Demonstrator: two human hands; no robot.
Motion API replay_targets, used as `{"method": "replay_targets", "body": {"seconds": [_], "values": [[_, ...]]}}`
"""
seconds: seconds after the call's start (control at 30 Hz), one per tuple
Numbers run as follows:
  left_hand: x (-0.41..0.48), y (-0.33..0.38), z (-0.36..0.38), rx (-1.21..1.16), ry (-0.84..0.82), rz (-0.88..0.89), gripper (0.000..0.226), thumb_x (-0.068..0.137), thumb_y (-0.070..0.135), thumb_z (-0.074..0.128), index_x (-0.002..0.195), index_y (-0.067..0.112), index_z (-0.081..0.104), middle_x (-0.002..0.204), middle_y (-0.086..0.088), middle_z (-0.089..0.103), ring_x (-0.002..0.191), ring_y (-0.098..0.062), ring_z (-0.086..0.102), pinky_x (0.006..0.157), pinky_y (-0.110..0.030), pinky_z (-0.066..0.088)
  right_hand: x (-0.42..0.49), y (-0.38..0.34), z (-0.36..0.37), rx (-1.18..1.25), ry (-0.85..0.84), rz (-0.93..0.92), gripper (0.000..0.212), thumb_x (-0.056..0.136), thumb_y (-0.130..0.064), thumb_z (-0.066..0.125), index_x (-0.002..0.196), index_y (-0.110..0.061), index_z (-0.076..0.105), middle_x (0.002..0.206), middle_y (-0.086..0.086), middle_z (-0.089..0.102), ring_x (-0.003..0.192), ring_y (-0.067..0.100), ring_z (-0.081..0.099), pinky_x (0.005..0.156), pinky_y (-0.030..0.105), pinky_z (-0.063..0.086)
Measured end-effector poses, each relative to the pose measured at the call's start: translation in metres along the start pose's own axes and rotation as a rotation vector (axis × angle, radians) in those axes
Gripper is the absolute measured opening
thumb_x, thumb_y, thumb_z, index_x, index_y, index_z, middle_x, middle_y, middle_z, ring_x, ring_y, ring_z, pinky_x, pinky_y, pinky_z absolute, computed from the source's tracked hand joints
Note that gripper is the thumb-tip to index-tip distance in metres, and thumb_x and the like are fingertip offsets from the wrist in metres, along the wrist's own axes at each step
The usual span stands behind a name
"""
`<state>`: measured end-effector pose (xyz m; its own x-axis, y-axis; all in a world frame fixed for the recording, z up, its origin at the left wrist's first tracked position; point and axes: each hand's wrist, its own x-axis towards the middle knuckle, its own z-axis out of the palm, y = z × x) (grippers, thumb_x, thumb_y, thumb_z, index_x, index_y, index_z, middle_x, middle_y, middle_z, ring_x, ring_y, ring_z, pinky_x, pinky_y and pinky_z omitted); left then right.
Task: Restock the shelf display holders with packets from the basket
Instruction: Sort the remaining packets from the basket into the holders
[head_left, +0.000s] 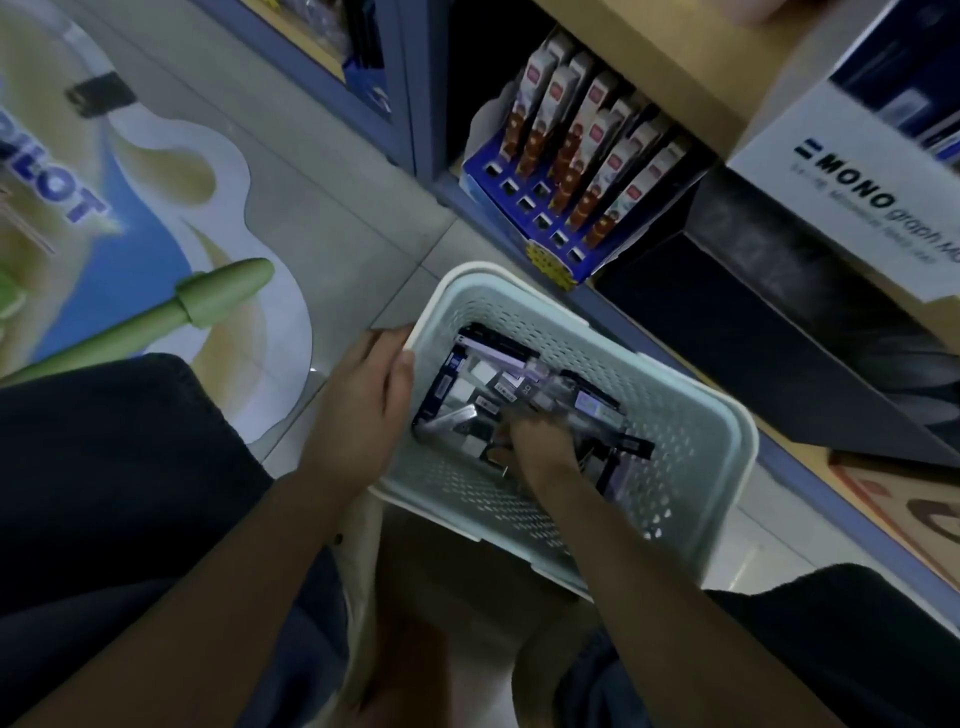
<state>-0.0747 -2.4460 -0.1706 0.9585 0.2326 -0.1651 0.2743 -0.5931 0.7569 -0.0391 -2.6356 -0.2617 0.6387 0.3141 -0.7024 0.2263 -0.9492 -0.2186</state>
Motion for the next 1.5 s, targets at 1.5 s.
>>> {"method": "replay_targets", "body": {"seconds": [1.5], "values": [[0.023,0.028,0.013,-0.010,0.215,-0.095,0.026,0.101,0.024,0.034,0.105,0.004,0.051,0.087,-0.001,0.049,0.077,-0.018,0.048,0.061,-0.018,0.027,0.035,-0.065,-0.046,2.480,0.160,0.716,0.022,0.092,-0.018,0.060,0.072,-0.014,0.052,0.069,0.002,0.046,0.065,0.012,0.049,0.072,0.021,0.047]]}}
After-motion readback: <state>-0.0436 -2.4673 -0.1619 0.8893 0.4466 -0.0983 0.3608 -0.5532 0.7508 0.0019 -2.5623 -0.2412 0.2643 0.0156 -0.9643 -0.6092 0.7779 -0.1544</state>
